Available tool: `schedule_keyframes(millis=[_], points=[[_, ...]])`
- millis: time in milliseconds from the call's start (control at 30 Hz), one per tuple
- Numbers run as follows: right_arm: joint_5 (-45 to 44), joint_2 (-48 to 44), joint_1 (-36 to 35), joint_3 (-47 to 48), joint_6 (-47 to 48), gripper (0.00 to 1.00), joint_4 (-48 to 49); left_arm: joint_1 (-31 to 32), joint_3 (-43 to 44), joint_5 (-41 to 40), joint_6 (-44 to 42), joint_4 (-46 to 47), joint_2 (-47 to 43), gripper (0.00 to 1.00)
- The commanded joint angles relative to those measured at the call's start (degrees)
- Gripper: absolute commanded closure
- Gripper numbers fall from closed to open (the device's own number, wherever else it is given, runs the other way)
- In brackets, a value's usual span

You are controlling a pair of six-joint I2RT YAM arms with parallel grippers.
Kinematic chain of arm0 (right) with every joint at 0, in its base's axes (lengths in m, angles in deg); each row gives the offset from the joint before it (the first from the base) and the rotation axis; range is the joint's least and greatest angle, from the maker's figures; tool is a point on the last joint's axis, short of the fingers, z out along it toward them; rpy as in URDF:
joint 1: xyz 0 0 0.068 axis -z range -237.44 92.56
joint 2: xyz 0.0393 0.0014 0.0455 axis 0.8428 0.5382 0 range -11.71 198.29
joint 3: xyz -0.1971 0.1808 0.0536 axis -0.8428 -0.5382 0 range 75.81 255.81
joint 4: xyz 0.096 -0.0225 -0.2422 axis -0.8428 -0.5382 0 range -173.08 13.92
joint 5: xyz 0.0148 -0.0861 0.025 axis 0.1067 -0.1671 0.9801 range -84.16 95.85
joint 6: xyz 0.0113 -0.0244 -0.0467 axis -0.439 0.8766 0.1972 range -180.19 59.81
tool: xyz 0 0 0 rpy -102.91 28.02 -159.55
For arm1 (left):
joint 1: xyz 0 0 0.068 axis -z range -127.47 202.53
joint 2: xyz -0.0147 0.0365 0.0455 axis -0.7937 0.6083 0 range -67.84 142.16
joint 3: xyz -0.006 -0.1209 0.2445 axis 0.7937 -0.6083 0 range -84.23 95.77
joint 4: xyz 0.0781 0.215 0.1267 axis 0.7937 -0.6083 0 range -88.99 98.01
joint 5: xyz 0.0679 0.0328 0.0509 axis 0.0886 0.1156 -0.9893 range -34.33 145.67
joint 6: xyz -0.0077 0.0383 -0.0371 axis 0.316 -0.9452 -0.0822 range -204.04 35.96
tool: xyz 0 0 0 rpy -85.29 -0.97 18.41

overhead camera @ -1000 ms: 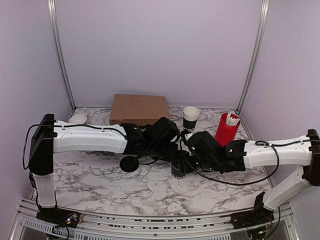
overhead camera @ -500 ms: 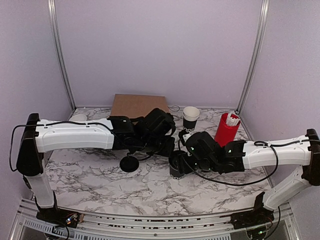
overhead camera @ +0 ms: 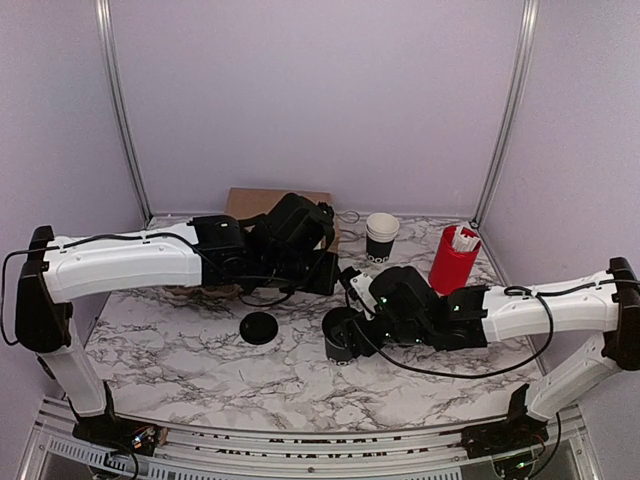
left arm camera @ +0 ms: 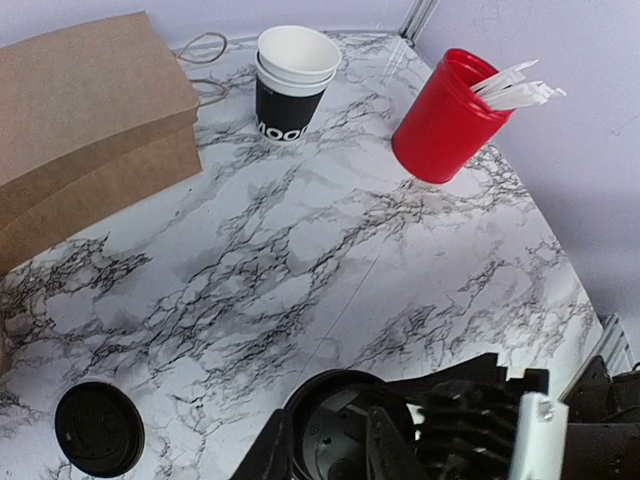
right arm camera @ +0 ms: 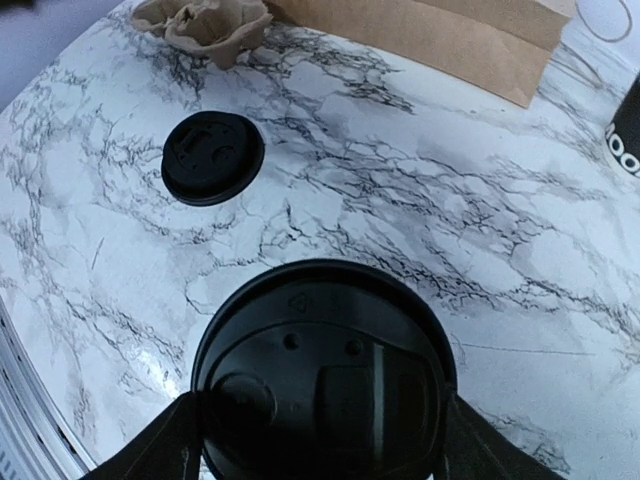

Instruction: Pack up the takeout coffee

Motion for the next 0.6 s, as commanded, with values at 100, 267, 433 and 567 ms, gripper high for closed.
schedule_keyframes(millis=[100, 267, 433, 567], points=[[3.08, 4.18, -0.63, 2.81, 5.45, 0.15, -6.68, -0.91, -8.43, 2.37, 1.89, -1.18, -5.40, 0.74], [1.77, 3.54, -0.18, 7.32, 3.47, 0.08, -10.48, -1.32, -10.66, 2.96, 2.40, -0.43, -6.33, 0.74], [1.32, 1.64, -0.26, 10.53, 0.93, 0.04, -14.47, -1.72, -11.73, 4.23, 2.37, 0.49, -5.75, 0.74], [1.46, -1.96, -0.26, 9.98, -2.49, 0.03, -16.02, -2.00, -11.11, 5.42, 1.88, 0.98, -4.74, 0.74]])
